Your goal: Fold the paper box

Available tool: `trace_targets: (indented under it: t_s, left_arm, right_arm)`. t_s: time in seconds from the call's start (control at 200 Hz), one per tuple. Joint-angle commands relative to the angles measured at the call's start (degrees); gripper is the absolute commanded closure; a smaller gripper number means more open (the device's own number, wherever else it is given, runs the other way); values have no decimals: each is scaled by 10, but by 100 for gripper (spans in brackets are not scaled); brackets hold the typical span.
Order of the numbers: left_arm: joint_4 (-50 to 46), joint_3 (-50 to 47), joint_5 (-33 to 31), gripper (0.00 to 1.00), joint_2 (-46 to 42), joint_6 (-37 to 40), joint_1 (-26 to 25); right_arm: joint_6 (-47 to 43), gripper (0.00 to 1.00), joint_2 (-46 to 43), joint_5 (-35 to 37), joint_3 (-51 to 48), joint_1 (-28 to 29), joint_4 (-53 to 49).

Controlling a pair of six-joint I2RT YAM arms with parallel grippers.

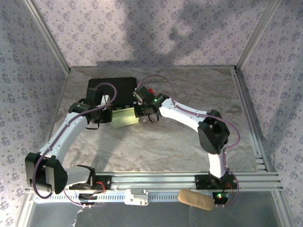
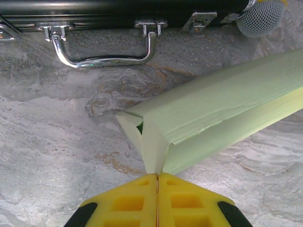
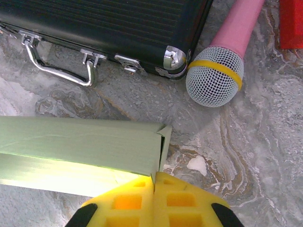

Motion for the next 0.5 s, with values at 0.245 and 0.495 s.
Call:
trace_targets:
  t_s: [0.245,0.495]
  left_arm:
    - [-4,27,40,93,17,-57,-6]
    - [2,28,52,93,23,-81,-8]
  right_arm:
    - [9,100,14,9,15,14,-34]
    - [11,100,17,17,20,20,-37]
